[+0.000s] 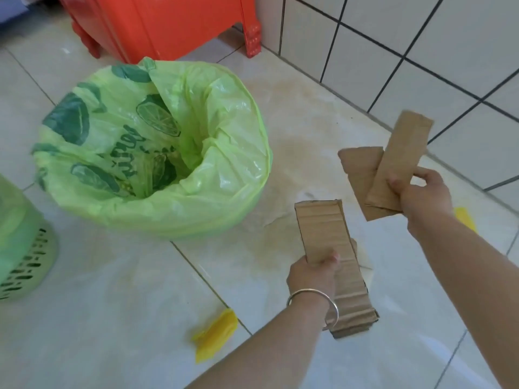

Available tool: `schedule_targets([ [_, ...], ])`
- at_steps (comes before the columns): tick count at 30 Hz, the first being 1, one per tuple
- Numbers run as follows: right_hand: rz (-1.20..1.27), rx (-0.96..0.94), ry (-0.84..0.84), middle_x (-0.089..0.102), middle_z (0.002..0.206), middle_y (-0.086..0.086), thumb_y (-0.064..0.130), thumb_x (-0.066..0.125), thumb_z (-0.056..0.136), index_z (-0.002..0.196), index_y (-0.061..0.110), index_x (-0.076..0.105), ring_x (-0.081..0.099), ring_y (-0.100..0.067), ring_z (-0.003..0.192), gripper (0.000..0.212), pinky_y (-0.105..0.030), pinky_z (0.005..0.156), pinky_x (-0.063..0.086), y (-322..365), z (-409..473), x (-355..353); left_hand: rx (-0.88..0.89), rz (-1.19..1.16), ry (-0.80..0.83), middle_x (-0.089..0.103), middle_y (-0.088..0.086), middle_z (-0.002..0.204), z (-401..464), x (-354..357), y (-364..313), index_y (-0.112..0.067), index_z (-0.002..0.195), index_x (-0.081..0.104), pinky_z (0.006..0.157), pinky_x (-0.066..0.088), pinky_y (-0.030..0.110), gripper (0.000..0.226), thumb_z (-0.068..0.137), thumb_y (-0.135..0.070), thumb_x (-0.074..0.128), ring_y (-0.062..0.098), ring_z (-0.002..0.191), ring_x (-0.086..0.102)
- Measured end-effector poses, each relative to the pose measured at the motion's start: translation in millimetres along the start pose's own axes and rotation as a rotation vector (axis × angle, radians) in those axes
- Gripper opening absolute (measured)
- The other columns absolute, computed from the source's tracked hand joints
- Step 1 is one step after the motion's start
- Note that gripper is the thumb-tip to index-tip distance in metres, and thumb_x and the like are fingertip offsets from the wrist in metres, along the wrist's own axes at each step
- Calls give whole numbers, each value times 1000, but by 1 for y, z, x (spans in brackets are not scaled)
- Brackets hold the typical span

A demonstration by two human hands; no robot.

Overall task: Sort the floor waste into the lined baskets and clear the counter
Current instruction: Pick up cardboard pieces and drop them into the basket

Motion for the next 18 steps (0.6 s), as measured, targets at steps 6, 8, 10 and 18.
schedule_targets([
  [6, 284, 70, 441, 69, 98, 1, 10, 52, 93, 113, 12, 62, 70, -7, 76, 22, -26, 69, 58, -18, -87, -38, 18, -96, -16, 67, 0, 86, -52, 3, 1, -19, 92, 66, 74, 48, 26, 21, 80, -35, 63, 24, 81, 63],
  [8, 223, 41, 473, 70, 98, -2, 10, 51, 93, 107, 12, 64, 69, -12, 81, 19, -28, 72, 57, -23, -109, -51, 81, -83, -14, 67, 3, 86, -76, 1, -9, -18, 90, 64, 77, 48, 29, 19, 81, -33, 58, 27, 85, 62],
  [10, 170, 11, 436, 69, 100, -5, 10, 51, 93, 102, 12, 65, 66, -19, 88, 17, -34, 79, 53, -22, -129, -69, 152, -40, -15, 70, 6, 93, -100, -2, -15, -16, 91, 66, 84, 51, 34, 23, 80, -34, 56, 30, 93, 64],
  [18, -108, -35, 224, 59, 119, -8, 28, 54, 91, 107, 12, 58, 56, -28, 109, 23, -43, 97, 46, 4, -194, -122, 326, -40, 121, 68, 4, 92, -173, -9, -41, -23, 80, 61, 91, 47, 38, 24, 90, -39, 46, 30, 97, 61],
])
Point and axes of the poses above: each hand's wrist, its own z-axis towards the middle knuckle, its own x-axis out of the palm, y = z × x, the point moved 4 cm from there along z, towards the middle knuckle
